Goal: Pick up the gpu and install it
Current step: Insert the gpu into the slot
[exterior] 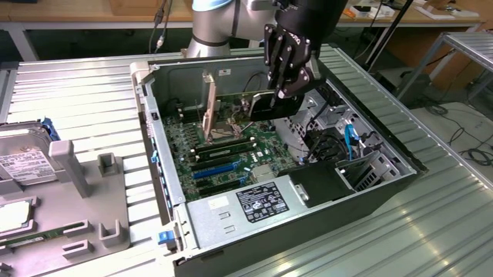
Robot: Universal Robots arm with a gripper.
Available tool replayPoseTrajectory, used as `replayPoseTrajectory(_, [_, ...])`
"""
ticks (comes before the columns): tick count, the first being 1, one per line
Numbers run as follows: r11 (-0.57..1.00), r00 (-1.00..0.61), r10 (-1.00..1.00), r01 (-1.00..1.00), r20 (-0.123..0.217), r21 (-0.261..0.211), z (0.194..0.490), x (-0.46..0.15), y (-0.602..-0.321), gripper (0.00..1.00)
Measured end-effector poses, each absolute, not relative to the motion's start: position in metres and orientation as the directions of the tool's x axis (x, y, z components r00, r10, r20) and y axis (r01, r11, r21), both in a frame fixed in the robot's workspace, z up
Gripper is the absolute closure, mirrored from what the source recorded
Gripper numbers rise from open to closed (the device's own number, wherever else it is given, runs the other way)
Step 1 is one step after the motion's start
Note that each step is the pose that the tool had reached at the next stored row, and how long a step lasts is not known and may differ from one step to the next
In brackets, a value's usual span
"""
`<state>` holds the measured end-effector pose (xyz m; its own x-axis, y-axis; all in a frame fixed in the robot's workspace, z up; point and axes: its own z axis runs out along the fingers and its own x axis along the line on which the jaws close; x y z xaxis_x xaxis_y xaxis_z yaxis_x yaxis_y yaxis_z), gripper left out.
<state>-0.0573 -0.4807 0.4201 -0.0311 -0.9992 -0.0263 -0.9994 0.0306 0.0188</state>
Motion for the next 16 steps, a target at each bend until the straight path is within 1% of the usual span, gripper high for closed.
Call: replayPoseTrajectory(16, [0.031,-0.031,-0.999,-0.999,-0.027,0.012,0.4141,-0.0595,-0.4806,0.73])
